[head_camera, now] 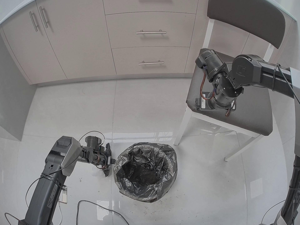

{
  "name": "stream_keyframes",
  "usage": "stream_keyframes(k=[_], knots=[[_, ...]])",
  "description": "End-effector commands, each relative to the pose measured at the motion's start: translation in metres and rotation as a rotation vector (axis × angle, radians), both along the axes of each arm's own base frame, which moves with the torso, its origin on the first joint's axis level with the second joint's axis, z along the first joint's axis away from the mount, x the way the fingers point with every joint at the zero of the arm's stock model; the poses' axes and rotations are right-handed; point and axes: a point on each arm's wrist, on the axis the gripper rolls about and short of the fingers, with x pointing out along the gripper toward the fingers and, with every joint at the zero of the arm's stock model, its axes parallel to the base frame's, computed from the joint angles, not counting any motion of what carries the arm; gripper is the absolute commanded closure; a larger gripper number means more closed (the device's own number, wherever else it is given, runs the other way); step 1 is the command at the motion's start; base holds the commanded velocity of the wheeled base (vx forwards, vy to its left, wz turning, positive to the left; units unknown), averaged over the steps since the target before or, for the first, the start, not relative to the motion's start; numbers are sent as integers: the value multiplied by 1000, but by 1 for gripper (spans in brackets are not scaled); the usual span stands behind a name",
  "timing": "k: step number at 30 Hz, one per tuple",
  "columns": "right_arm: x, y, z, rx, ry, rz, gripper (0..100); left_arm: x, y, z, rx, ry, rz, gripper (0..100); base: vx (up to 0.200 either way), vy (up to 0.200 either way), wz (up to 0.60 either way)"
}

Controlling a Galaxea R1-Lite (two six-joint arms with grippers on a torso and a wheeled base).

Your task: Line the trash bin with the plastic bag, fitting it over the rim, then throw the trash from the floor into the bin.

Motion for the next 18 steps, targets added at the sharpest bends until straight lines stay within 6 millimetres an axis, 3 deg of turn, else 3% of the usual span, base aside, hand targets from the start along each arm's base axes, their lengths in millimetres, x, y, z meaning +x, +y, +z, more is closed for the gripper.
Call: stream_keyframes(k=[1, 13, 14, 18], knots=[[2, 1, -5, -10, 10, -4, 0, -8, 2, -9, 9, 79, 3, 0, 0, 0, 0], [3, 1, -6, 1, 8, -16, 0, -15, 3, -13, 74, 154, 31, 0, 0, 0, 0], [3, 1, -7, 0, 9, -16, 0, -15, 3, -13, 74, 154, 31, 100, 0, 0, 0], [3, 1, -7, 1, 9, -17, 0, -15, 3, -13, 74, 149, 31, 100, 0, 0, 0]])
